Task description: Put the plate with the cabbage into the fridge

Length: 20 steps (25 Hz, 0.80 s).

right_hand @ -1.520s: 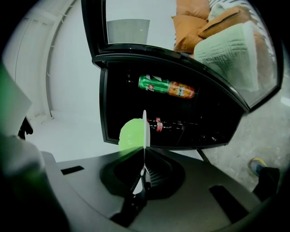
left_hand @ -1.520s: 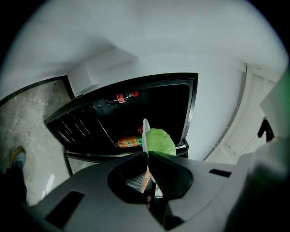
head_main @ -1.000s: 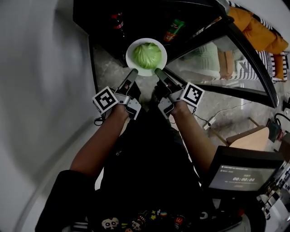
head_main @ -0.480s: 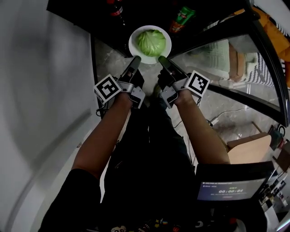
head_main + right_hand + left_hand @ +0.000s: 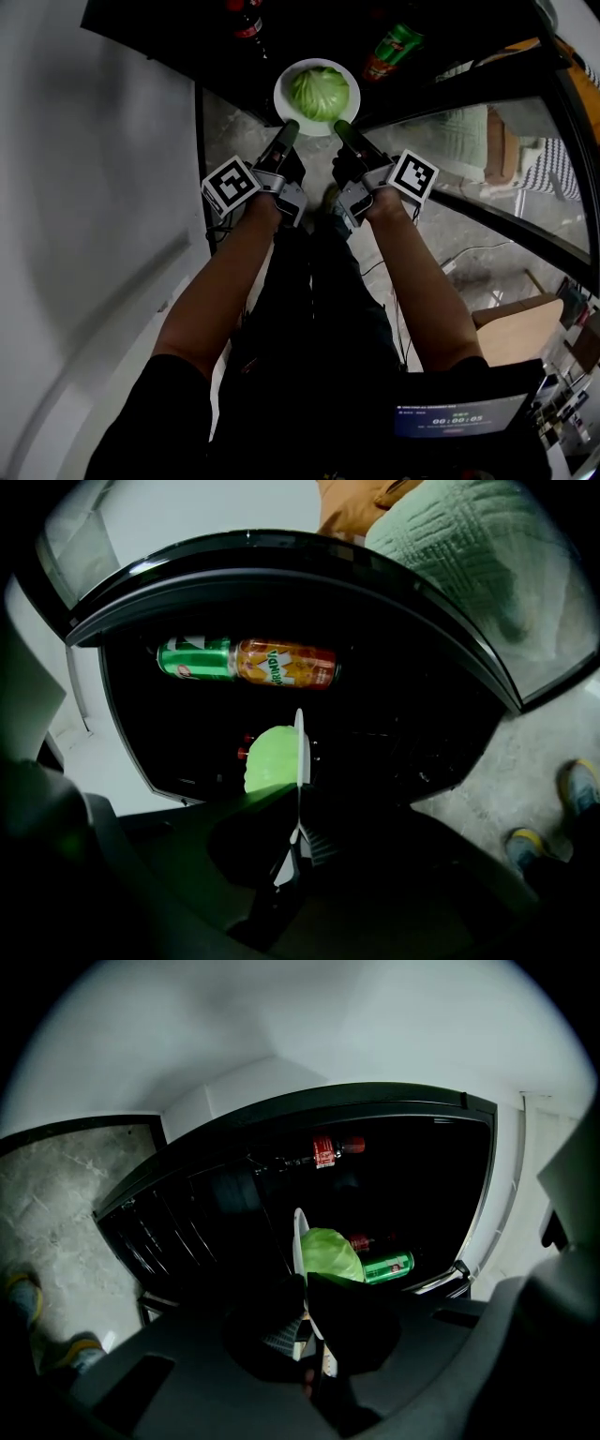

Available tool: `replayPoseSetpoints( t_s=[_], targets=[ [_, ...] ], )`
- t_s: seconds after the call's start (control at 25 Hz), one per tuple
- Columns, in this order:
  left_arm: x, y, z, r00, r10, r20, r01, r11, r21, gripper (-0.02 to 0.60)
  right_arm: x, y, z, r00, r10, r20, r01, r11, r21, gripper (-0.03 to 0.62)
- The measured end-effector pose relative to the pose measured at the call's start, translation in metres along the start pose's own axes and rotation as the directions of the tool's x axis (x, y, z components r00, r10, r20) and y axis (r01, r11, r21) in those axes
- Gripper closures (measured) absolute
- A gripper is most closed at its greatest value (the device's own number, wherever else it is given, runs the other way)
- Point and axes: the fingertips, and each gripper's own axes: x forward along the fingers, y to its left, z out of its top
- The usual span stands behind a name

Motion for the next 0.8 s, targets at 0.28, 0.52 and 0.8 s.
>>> replayPoseSetpoints(
  t_s=[0.28, 0.52, 0.8],
  targets=[
    [0.005, 0.0036, 0.0028, 1.0, 0.008, 0.014, -0.008, 1.0, 0.0, 0.569, 0.0033, -0.0048, 0.0032, 1.0, 0.001, 0.005, -0.001, 1.0, 0.009, 0.579],
    [0.0032, 0.0029, 0.0031, 1.0, -0.005, 0.013, 0.005, 1.0, -0.007, 0.569, 0.003, -0.0027, 0.0013, 1.0, 0.001, 0.022, -0.001, 1.0, 0.003, 0.579],
    [0.003, 0.0036, 0.0035, 1.0, -0.013, 0.017, 0.013, 1.0, -0.006, 0.569, 0.0034, -0.0039, 0.0008, 1.0, -0.002, 0.025, 0.002, 1.0, 0.001, 0.579]
  ],
)
